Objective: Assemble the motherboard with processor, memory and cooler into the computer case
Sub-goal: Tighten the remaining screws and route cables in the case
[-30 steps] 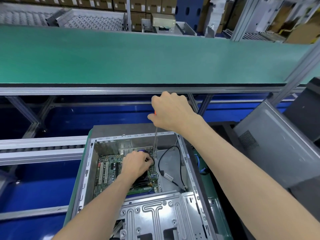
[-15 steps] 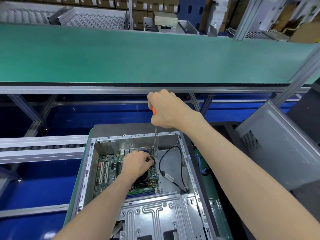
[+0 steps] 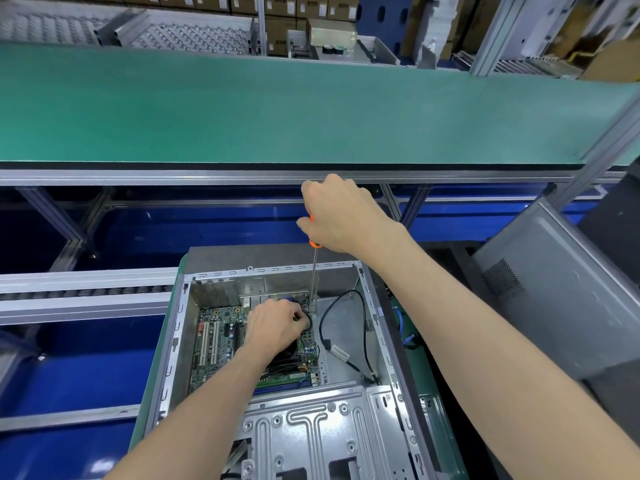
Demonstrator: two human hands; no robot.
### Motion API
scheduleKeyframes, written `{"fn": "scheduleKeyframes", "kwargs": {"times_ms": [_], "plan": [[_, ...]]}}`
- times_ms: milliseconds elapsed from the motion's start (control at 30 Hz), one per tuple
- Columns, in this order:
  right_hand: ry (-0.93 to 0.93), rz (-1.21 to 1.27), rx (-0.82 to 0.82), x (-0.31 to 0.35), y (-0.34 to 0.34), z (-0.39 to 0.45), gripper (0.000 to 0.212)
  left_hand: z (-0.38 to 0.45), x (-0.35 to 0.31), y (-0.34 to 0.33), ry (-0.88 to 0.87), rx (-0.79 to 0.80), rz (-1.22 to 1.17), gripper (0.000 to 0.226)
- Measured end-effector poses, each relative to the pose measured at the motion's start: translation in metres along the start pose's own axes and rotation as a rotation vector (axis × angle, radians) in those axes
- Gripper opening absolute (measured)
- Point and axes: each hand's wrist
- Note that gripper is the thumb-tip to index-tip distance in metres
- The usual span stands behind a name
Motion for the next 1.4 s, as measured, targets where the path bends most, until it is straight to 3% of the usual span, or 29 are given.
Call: {"fn": "scheduleKeyframes", "kwargs": {"times_ms": [167,600,1400], "plan": [[0.053,0.122,0.083,-0.001,0.004,0.003,0.025,0.000,-0.001,0.001,0.005,0.004,0.007,0.027],[0.025,0.166,-0.048,-0.006,-0.008,0.003,0.015,-0.005,-0.004,-0.003,0.023,-0.056,0.042,0.027],[-0.052,0.145,-0.032,-0.008,-0.006,-0.013,0.022,-0.004,-0.004,0.004,0.060,0.012,-0.073,0.021]]}}
Point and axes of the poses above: each hand's wrist, its own z-axis towards the middle knuckle, its own y-axis out of the back of the hand, x = y × z, and after that the axes turned 4 degrees about y, right-handed
